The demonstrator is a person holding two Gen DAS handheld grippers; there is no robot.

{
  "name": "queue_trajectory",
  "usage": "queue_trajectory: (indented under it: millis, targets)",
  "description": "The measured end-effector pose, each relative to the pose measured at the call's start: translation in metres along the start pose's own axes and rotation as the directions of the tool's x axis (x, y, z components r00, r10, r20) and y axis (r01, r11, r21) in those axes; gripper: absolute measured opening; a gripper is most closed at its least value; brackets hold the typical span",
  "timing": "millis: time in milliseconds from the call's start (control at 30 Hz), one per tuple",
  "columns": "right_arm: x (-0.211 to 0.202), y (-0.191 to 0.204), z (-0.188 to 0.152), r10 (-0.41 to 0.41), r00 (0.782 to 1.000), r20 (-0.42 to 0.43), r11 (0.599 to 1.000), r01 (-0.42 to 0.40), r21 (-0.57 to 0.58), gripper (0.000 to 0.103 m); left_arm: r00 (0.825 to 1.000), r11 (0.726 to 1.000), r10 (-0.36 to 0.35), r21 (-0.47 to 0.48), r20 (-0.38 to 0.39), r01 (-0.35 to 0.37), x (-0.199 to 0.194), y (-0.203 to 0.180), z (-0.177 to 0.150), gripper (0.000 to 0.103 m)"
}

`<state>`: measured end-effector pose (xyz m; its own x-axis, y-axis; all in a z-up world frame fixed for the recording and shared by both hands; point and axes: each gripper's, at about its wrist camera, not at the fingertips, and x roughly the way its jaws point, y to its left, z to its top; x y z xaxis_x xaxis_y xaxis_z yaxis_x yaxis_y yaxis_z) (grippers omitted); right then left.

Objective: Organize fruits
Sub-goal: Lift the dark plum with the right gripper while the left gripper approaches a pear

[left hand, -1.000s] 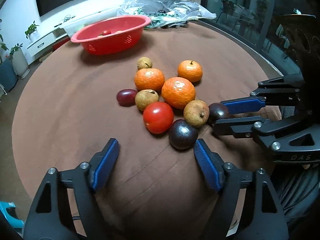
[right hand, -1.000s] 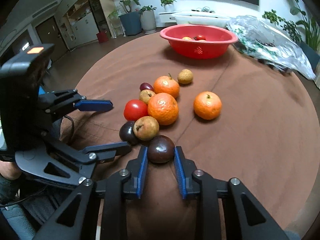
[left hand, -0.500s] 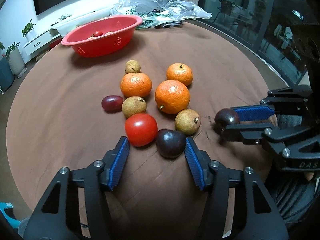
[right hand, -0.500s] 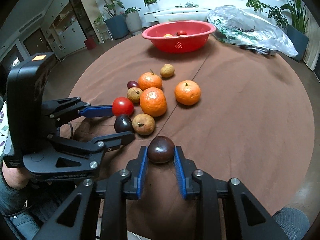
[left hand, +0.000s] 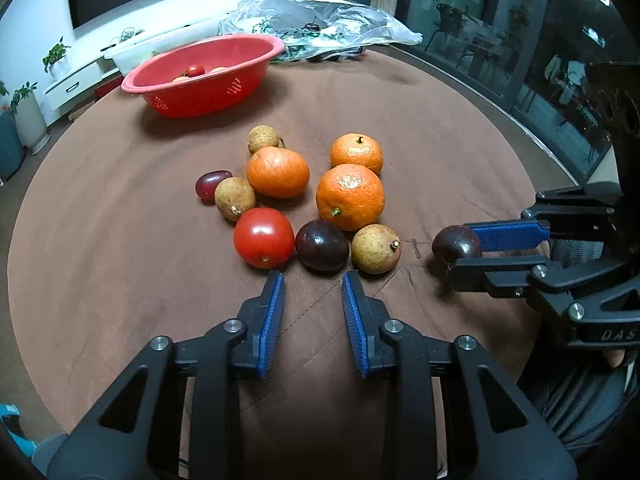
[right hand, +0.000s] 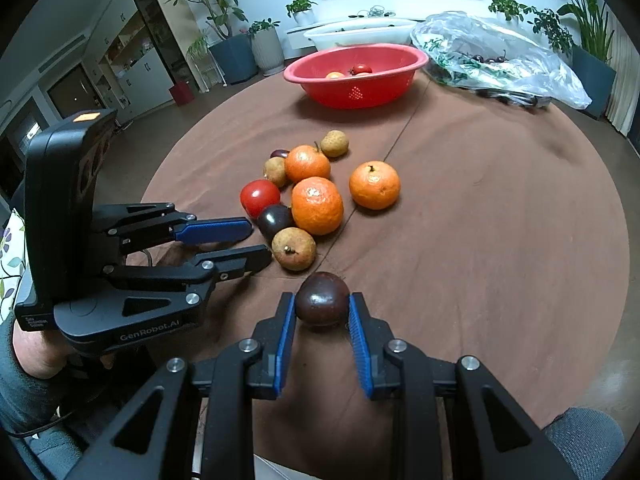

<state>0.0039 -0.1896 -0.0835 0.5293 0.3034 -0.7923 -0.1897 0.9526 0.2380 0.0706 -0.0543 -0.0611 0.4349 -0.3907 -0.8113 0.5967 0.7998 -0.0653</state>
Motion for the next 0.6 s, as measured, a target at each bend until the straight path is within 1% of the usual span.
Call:
queue_trajectory:
  millis: [133,233,267,300,333,367,500,533,567,600]
  targets:
    - [-0.001,0.001,-0.001,0.001,1.000,0.003,1.000,-0.001,-0.001,0.029,1.000,1.000,-0.013,-0.016,0.009,0.013,-0.003,0.002,0.001,0.029]
    - [-0.001,0.001,-0.001,0.004,1.000,0.005,1.000,-0.004,0.003,0.029,0.999,0.999,-0.037,-0.003,0.019,0.037,-0.011,-0.001,0.002,0.029]
    - [-0.001,0.000,-0.001,0.005,1.000,0.005,1.000,-0.005,0.004,0.029,0.999,0.999,-0.048,0.012,0.017,0.048,-0.014,-0.004,0.002,0.035]
    - [-0.001,0.000,-0.001,0.006,1.000,0.007,1.000,-0.006,0.006,0.029,0.998,0.998,-0.055,0.020,0.014,0.054,-0.016,-0.006,0.003,0.055]
    - [-0.001,-0.001,-0.001,0.009,1.000,0.010,1.000,-0.009,0.009,0.029,0.998,0.998,-0.061,0.029,0.021,0.060,-0.019,-0.011,0.004,0.065]
    - [-0.001,-0.002,0.000,0.010,1.000,0.011,1.000,-0.010,0.012,0.029,0.997,0.997,-0.068,0.038,0.035,0.066,-0.021,-0.016,0.004,0.072]
    - [-0.008,-0.009,0.000,-0.003,1.000,0.021,0.999,0.002,0.042,0.029,0.996,0.996,-0.075,0.061,0.042,0.072,-0.019,-0.028,0.009,0.071]
    - [-0.010,-0.012,0.000,-0.007,1.000,0.023,0.999,0.006,0.052,0.029,0.997,0.996,-0.063,0.058,0.036,0.061,-0.016,-0.030,0.009,0.071]
    - [-0.013,-0.014,0.001,-0.015,1.000,0.026,0.998,0.014,0.058,0.029,0.998,0.997,-0.050,0.055,0.027,0.049,-0.013,-0.030,0.010,0.065]
    - [-0.016,-0.016,0.001,-0.018,0.999,0.032,0.998,0.016,0.063,0.029,0.999,0.998,-0.048,0.052,0.018,0.047,-0.010,-0.031,0.010,0.056]
